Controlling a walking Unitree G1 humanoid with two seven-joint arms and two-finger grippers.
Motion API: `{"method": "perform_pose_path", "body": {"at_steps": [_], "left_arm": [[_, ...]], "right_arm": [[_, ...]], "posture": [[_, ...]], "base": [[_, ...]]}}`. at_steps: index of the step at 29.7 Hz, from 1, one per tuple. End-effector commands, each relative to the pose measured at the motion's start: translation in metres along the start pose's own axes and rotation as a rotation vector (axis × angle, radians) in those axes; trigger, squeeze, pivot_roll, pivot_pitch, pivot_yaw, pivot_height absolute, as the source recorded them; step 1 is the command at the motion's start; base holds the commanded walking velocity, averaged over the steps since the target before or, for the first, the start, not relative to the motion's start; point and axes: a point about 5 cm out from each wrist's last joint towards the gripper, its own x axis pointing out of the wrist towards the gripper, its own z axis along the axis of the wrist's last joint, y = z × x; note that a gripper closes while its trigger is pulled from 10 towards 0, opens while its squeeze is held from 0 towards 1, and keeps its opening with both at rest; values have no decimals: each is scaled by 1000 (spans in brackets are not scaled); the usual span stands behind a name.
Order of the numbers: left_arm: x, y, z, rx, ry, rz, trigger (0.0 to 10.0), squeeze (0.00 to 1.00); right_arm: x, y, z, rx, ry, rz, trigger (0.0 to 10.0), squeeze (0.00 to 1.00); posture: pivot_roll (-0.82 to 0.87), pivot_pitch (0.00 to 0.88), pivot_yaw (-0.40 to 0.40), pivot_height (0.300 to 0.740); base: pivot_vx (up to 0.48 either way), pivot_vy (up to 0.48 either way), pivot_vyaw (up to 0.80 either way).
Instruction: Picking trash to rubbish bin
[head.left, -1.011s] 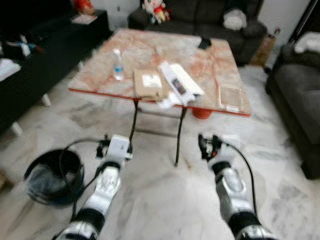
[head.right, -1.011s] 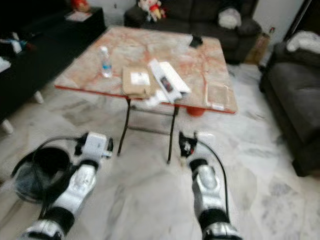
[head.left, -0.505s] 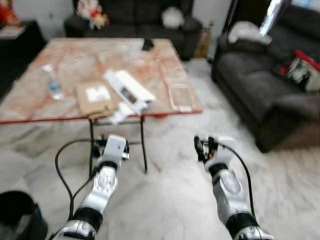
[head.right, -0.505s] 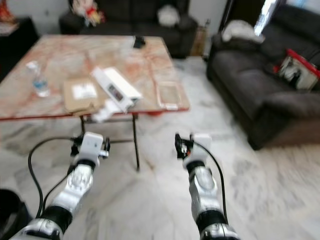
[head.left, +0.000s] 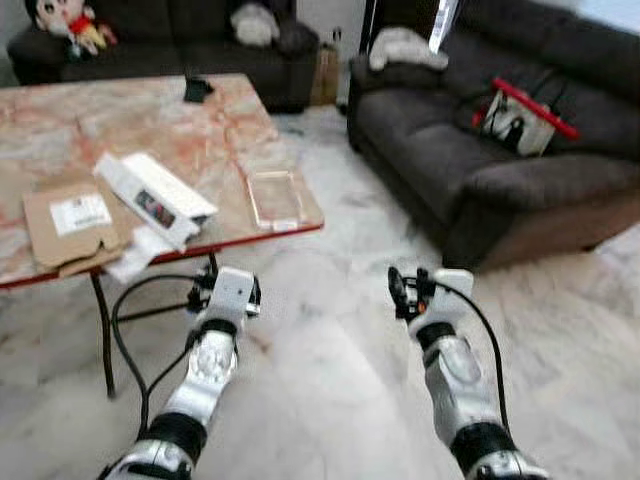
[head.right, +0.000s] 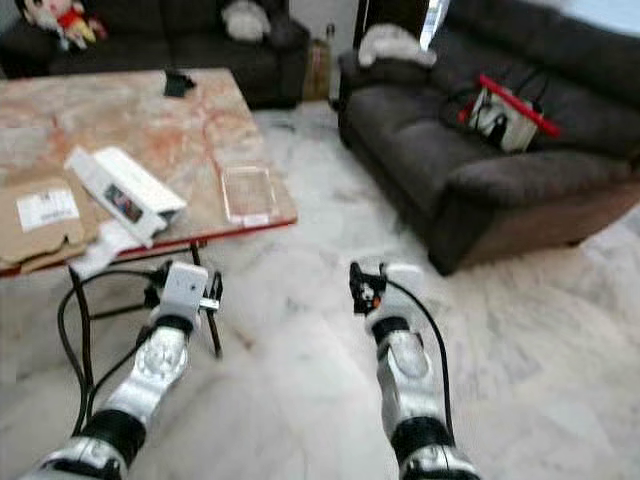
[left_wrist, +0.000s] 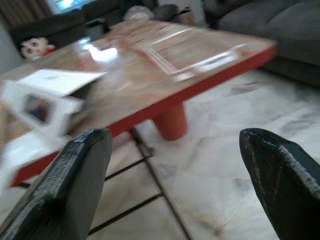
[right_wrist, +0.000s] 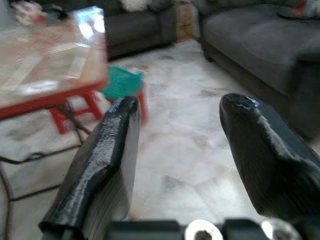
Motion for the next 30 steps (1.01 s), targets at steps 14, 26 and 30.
{"method": "perform_pose_path", "body": {"at_steps": [14,26,30], "left_arm": [[9,-3,12,24,-34,-58,10000,0],[15,-15,18,15,-29,-111,10000,0],[21,-28,29,14,-43,-158,10000,0]], "right_arm": [[6,0,9,17,-37,-34,10000,0],[3,-9,16,-1,-81,-78,10000,0],[-4,-21,17,-1,-102,-131,10000,0]], "posture": [[84,0,-37,740],[20,0,-7,740],[-48,0,21,740]], "base": [[0,0,0],[0,0,0],[0,0,0]]}}
